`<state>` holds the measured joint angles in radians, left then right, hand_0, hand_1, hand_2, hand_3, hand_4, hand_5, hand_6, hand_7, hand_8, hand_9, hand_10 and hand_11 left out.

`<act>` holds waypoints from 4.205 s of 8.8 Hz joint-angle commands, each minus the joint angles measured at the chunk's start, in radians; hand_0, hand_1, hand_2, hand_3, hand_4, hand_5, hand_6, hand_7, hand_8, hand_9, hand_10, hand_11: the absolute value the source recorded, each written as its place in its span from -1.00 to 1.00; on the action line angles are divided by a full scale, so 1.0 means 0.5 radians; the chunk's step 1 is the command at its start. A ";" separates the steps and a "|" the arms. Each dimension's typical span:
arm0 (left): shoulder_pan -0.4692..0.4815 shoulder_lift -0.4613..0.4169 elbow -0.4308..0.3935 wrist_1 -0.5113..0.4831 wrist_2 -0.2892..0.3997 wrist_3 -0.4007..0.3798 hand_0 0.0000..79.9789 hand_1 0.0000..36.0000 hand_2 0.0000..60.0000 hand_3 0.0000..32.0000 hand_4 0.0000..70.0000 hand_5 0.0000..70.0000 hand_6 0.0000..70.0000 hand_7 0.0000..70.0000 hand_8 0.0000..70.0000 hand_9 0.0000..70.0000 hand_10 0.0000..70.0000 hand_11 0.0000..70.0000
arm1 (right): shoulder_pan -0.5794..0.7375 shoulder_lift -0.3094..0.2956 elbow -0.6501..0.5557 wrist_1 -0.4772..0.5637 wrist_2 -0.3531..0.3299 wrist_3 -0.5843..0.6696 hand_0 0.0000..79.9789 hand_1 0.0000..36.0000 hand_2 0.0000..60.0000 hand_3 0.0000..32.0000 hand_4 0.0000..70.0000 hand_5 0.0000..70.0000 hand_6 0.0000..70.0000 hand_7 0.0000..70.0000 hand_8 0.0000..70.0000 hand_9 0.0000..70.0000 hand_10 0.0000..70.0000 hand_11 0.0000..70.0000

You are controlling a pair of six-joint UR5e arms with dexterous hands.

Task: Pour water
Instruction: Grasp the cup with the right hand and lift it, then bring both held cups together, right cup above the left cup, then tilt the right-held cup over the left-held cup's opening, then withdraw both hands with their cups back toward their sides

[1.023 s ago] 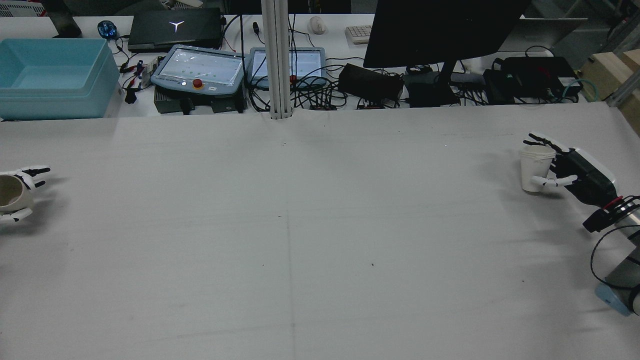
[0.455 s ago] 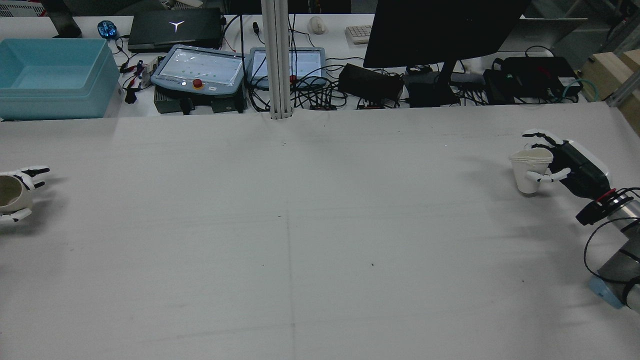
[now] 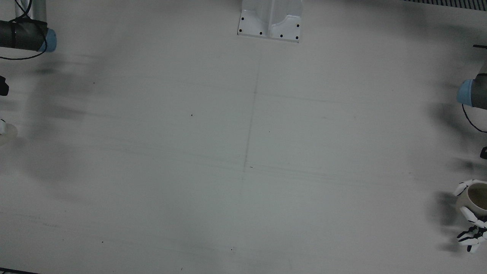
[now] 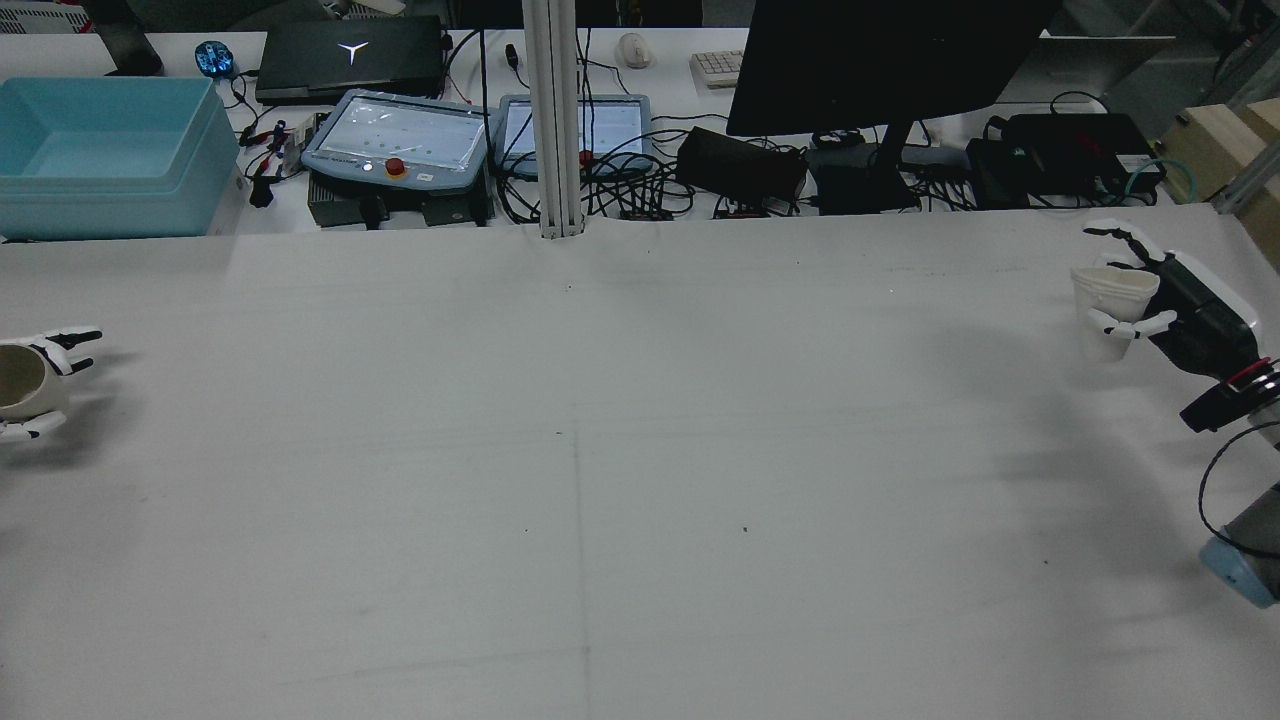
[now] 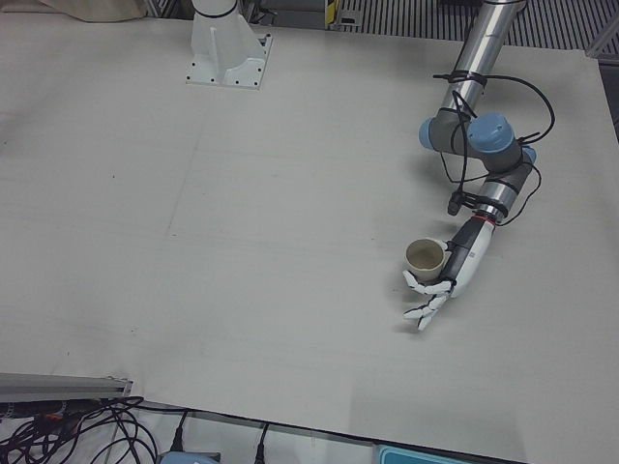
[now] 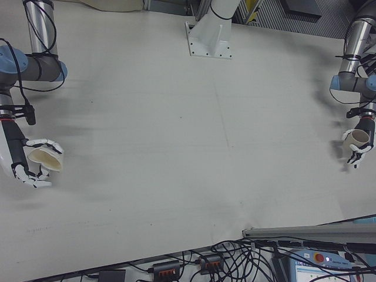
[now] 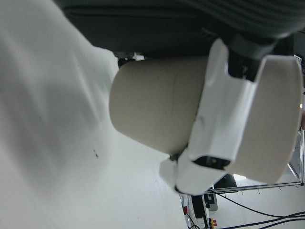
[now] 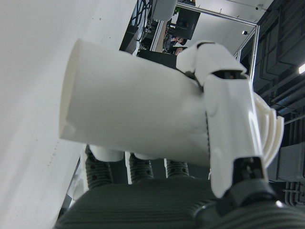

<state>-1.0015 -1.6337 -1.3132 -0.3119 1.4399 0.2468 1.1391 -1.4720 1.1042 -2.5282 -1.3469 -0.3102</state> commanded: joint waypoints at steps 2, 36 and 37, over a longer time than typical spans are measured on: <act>0.015 -0.012 -0.449 0.368 0.016 0.006 1.00 1.00 1.00 -1.00 1.00 1.00 -0.58 -0.40 -0.82 -0.83 -0.76 -0.55 | 0.368 -0.262 0.897 -0.611 -0.281 -0.002 1.00 1.00 1.00 1.00 -0.68 -0.13 0.46 1.00 0.49 0.91 0.53 1.00; 0.199 0.189 -0.568 0.201 0.062 -0.254 1.00 1.00 1.00 -1.00 1.00 1.00 -0.55 -0.37 -0.81 -0.80 -0.75 -0.53 | 0.520 -0.046 -0.134 0.189 -0.194 -0.334 1.00 0.97 0.40 -0.05 -0.83 -0.01 0.89 1.00 0.89 1.00 1.00 1.00; 0.199 0.211 -0.498 0.115 0.062 -0.251 1.00 1.00 1.00 -1.00 1.00 1.00 -0.55 -0.38 -0.81 -0.81 -0.75 -0.53 | 0.414 0.083 -0.469 0.336 -0.120 -0.334 1.00 0.85 0.44 -0.32 -0.63 0.01 1.00 1.00 1.00 1.00 1.00 1.00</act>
<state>-0.8884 -1.5813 -1.6372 -0.1374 1.4709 0.1157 1.4154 -1.5495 1.2788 -2.6042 -1.4644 -0.4818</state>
